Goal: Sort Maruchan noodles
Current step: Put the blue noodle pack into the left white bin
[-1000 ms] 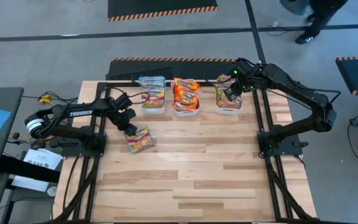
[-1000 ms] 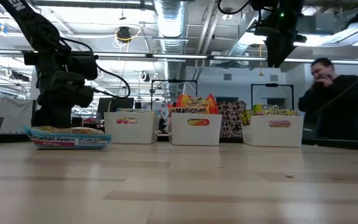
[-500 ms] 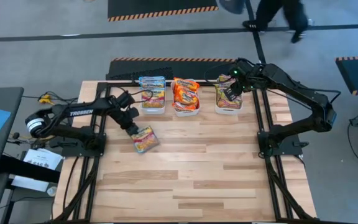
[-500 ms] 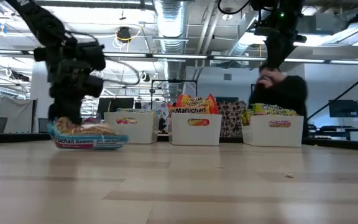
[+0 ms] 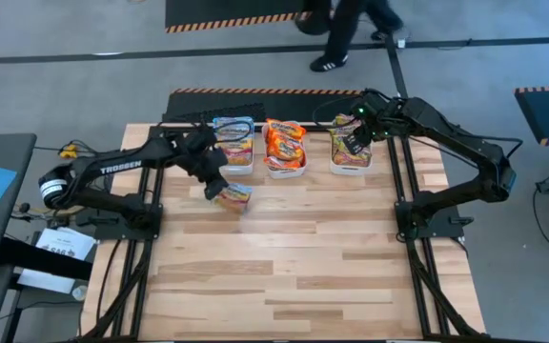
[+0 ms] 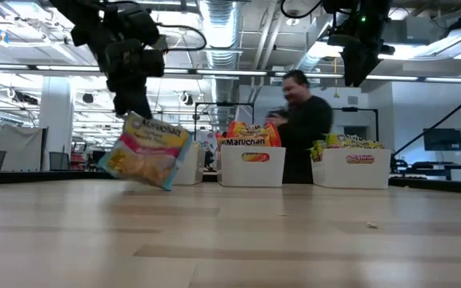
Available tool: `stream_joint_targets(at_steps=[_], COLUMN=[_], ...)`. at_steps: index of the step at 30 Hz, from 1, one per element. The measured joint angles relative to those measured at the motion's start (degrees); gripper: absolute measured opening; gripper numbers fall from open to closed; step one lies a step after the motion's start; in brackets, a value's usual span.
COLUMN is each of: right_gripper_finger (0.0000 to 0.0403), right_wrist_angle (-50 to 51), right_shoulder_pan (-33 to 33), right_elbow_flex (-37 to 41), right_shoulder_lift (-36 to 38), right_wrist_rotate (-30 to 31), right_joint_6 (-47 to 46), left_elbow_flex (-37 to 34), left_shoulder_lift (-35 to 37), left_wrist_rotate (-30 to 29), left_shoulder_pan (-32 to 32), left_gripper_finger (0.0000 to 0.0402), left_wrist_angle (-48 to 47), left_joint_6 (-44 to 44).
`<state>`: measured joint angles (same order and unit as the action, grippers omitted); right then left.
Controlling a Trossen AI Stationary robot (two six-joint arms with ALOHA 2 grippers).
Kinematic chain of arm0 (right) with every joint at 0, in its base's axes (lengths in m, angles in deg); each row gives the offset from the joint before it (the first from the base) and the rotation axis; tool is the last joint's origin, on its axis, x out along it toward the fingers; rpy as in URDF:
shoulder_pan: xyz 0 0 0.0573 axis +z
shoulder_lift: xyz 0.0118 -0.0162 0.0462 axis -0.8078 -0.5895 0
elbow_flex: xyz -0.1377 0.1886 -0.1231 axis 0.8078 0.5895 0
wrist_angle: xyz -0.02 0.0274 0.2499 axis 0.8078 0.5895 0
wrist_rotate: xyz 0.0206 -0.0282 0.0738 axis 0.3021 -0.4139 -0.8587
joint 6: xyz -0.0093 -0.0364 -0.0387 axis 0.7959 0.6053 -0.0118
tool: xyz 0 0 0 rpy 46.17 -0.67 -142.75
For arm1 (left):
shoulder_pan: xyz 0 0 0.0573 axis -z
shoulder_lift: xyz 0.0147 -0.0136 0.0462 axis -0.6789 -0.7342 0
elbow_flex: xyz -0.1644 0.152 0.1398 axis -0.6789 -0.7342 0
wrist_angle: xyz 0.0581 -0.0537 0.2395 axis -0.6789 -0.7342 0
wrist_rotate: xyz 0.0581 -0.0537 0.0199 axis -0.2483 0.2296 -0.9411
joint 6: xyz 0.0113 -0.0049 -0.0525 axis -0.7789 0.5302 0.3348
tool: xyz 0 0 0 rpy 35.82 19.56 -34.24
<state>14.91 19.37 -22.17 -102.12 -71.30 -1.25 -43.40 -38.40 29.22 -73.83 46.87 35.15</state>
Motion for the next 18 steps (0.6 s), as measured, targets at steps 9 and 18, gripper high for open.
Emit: stream_joint_targets(at_steps=[9, 18], right_gripper_finger=[0.0166, 0.0166], right_wrist_angle=[0.0, 0.0], right_shoulder_pan=[0.0, 0.0], right_elbow_flex=[0.0, 0.0], right_shoulder_lift=[0.0, 0.0], right_wrist_rotate=[0.0, 0.0], right_joint_6=[0.0, -1.4], left_elbow_flex=[1.9, 1.9], left_shoulder_lift=[0.0, 0.0], left_wrist_rotate=[-9.0, -6.8], left_shoulder_pan=[-1.7, -2.7], left_gripper_finger=[0.0000, 0.0000], left_wrist_angle=[0.8, 0.8], left_joint_6=[-7.4, -7.0])
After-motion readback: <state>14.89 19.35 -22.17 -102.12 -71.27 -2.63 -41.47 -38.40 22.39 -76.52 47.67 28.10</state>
